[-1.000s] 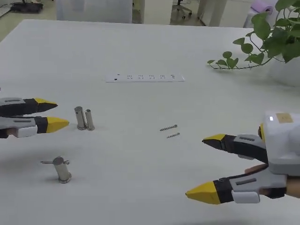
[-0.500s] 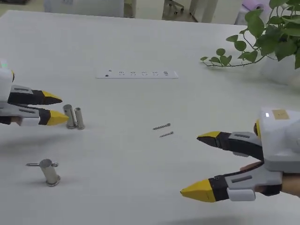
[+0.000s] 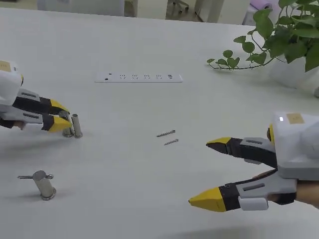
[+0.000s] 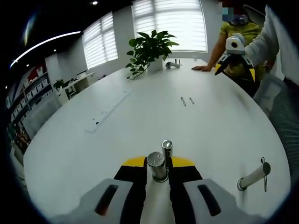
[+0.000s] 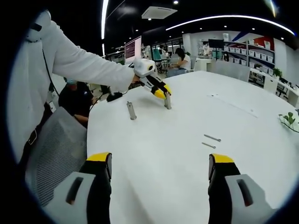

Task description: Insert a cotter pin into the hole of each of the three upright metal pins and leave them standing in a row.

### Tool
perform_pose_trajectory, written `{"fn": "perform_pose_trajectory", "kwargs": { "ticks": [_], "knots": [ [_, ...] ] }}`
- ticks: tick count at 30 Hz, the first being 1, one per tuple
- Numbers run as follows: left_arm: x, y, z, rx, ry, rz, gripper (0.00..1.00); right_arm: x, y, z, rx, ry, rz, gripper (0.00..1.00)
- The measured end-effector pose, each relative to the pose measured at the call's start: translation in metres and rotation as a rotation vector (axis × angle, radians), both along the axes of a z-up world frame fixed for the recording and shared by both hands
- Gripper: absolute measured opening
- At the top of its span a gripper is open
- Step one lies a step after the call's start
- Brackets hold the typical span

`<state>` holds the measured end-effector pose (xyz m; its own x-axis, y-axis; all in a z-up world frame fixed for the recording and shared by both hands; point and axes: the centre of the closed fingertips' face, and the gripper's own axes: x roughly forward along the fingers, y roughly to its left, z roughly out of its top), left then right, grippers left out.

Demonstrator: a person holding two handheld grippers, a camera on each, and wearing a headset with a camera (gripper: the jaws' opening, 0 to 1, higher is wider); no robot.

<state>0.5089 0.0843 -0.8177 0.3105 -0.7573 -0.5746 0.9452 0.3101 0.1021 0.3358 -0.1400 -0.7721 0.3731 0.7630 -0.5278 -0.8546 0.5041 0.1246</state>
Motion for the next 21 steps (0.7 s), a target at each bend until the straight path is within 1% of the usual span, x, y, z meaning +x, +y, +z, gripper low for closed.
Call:
{"fn": "perform_pose_trajectory", "kwargs": {
  "ticks": [2,6,9,10,12,15,16,18,21],
  "knots": [
    [0.001,0.001,0.000,-0.002,-0.004,0.006,0.13,0.000,-0.001,0.000,-0.001,0.000,-0.002,0.87],
    [0.001,0.001,0.000,-0.004,0.002,0.006,0.13,0.000,-0.001,-0.002,-0.002,0.003,-0.001,0.87],
    [0.000,0.002,0.000,-0.015,0.023,0.016,0.12,0.000,-0.002,-0.002,-0.004,0.003,-0.001,0.87],
    [-0.001,0.002,0.001,-0.017,0.024,0.016,0.11,0.000,-0.001,-0.002,-0.003,0.002,-0.002,0.87],
    [-0.003,0.003,0.001,-0.017,0.031,0.023,0.11,0.000,-0.001,-0.001,-0.001,0.000,-0.002,0.87],
    [-0.008,0.006,0.002,-0.013,0.029,0.028,0.11,0.001,-0.001,0.001,0.002,-0.003,-0.003,0.87],
    [-0.010,0.007,0.002,-0.023,0.045,0.043,0.10,0.001,-0.001,0.001,0.002,-0.003,-0.003,0.87],
    [-0.013,0.009,0.002,-0.028,0.039,0.052,0.10,0.000,-0.001,0.001,0.004,-0.005,-0.001,0.87],
    [-0.017,0.010,0.003,-0.032,0.041,0.066,0.10,-0.001,0.000,0.001,0.002,-0.007,0.004,0.87]
  ]
}}
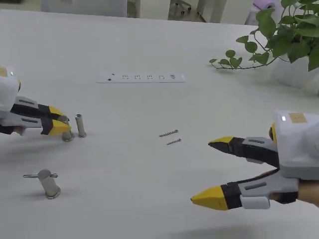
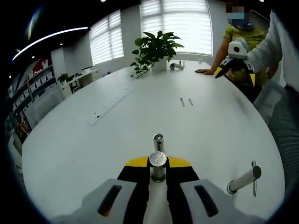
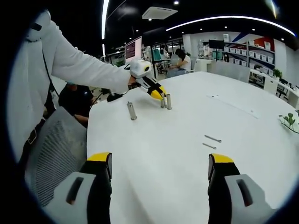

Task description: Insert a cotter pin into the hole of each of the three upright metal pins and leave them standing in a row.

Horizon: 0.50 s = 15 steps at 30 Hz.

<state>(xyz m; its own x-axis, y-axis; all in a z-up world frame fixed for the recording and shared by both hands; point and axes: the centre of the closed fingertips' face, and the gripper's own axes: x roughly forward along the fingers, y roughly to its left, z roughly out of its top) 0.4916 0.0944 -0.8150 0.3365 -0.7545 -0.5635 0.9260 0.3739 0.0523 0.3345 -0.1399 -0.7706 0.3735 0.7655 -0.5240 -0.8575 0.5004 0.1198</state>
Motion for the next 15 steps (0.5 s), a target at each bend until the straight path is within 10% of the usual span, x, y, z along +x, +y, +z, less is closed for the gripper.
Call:
{"fn": "perform_pose_trajectory", "kwargs": {
  "ticks": [15],
  "knots": [
    [-0.024,-0.010,0.007,-0.053,0.054,0.042,0.10,0.001,0.007,0.002,0.014,-0.005,0.018,0.86]
  ]
}}
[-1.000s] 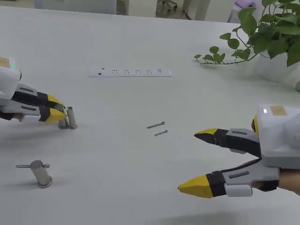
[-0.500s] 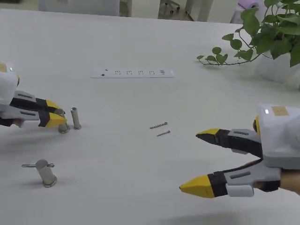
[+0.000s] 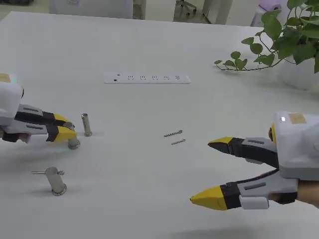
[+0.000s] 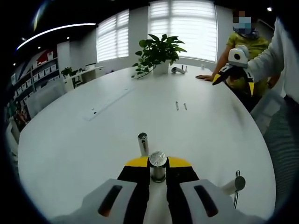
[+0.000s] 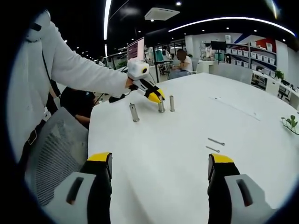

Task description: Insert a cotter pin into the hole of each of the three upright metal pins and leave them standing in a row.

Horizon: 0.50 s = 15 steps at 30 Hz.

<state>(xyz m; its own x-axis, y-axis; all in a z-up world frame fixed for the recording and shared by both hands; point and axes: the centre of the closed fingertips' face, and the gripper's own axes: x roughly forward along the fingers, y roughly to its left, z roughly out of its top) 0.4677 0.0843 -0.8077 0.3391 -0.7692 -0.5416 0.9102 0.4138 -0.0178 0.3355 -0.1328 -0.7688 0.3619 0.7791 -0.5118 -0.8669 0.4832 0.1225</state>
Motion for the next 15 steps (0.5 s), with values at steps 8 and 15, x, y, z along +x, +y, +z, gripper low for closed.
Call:
{"fn": "perform_pose_trajectory", "kwargs": {
  "ticks": [8,15],
  "knots": [
    [-0.017,-0.020,0.017,-0.024,0.012,-0.035,0.10,0.000,0.002,0.004,0.011,-0.012,0.002,0.86],
    [-0.040,-0.037,0.032,-0.020,-0.003,-0.069,0.10,-0.002,0.003,0.007,0.020,-0.024,0.008,0.86]
  ]
}}
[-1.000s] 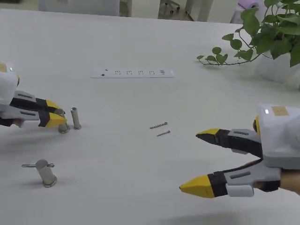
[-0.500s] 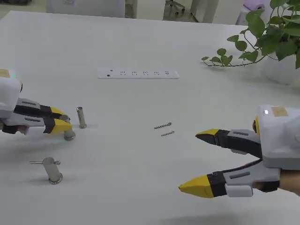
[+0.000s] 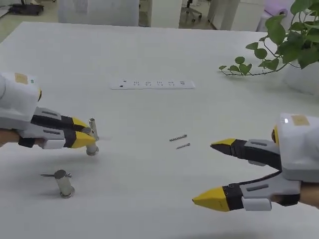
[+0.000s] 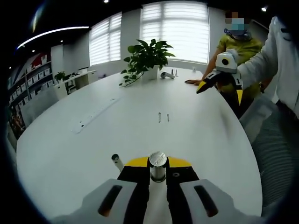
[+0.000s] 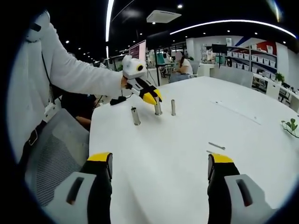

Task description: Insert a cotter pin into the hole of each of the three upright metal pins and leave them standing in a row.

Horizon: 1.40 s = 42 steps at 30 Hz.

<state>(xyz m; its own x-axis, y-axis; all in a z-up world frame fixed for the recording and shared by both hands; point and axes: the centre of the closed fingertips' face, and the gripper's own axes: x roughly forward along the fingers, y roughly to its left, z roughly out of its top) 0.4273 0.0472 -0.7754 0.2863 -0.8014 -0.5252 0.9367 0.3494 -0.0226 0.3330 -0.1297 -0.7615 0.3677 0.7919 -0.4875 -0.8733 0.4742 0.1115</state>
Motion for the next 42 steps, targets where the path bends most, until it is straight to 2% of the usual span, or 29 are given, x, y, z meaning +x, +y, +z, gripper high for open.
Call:
{"fn": "perform_pose_trajectory", "kwargs": {
  "ticks": [9,11,15,18,22,25,29,33,35,42],
  "knots": [
    [-0.033,-0.024,0.009,0.015,-0.005,-0.042,0.10,-0.006,0.006,0.006,0.020,-0.021,0.010,0.86],
    [-0.042,-0.031,0.011,0.012,-0.006,-0.061,0.10,-0.008,0.006,0.008,0.026,-0.025,0.010,0.86],
    [-0.062,-0.043,0.008,0.034,-0.009,-0.116,0.10,-0.011,0.007,0.009,0.030,-0.028,0.013,0.86],
    [-0.079,-0.054,0.007,0.029,-0.006,-0.157,0.10,-0.013,0.007,0.010,0.036,-0.030,0.012,0.86],
    [-0.098,-0.067,0.002,0.036,-0.003,-0.224,0.10,-0.015,0.005,0.010,0.036,-0.031,0.014,0.86],
    [-0.112,-0.075,-0.006,0.046,0.011,-0.267,0.10,-0.017,0.005,0.011,0.034,-0.030,0.015,0.85],
    [-0.126,-0.080,-0.017,0.060,0.021,-0.324,0.10,-0.019,0.005,0.011,0.034,-0.028,0.015,0.85],
    [-0.132,-0.081,-0.028,0.090,0.019,-0.371,0.10,-0.021,0.007,0.010,0.032,-0.024,0.015,0.85],
    [-0.132,-0.080,-0.030,0.093,0.022,-0.384,0.10,-0.022,0.007,0.009,0.032,-0.021,0.013,0.85],
    [-0.134,-0.083,-0.035,0.087,0.002,-0.457,0.10,-0.021,0.007,0.008,0.029,-0.017,0.010,0.85]
  ]
}}
